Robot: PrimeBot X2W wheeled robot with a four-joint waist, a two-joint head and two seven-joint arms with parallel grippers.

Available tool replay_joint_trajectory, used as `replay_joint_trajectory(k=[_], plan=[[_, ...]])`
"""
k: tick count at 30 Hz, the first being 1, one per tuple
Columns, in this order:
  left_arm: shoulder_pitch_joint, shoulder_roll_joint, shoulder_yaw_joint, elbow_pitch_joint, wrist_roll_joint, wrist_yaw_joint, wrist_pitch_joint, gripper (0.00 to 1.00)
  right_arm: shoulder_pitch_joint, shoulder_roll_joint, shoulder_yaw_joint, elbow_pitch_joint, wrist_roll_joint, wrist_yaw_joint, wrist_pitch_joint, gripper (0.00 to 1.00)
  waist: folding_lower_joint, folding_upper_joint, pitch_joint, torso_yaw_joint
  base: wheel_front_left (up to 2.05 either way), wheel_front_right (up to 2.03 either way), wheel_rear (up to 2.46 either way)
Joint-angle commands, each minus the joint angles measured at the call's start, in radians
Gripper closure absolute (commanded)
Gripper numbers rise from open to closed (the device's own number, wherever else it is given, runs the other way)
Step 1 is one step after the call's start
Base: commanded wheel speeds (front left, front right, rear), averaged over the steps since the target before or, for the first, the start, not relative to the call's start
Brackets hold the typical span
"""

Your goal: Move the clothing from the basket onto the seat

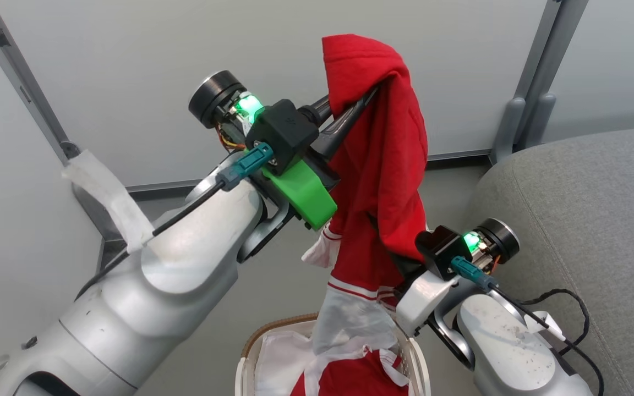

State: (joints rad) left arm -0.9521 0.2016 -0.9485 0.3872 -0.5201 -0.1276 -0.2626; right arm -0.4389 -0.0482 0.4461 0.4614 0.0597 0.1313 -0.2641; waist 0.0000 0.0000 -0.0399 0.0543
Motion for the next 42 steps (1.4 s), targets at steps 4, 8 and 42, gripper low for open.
replay_joint_trajectory(k=[4,8,42], plan=[[0.083,0.006,0.024,0.016,-0.029,0.015,-0.002,1.0,0.008,-0.004,-0.026,-0.018,0.005,-0.001,-0.001,1.0,0.0,0.0,-0.001,-0.007,0.0,0.0,0.0],[0.175,-0.003,0.06,0.026,-0.052,0.023,-0.002,1.0,0.005,-0.004,-0.052,-0.041,0.006,-0.001,-0.001,1.0,0.0,0.0,0.002,-0.014,0.0,0.0,0.0],[0.724,-0.142,0.405,0.06,0.134,-0.004,-0.002,0.0,-0.03,-0.004,-0.172,-0.115,-0.065,-0.001,-0.001,1.0,0.0,0.0,0.036,-0.05,0.0,0.0,0.0]])
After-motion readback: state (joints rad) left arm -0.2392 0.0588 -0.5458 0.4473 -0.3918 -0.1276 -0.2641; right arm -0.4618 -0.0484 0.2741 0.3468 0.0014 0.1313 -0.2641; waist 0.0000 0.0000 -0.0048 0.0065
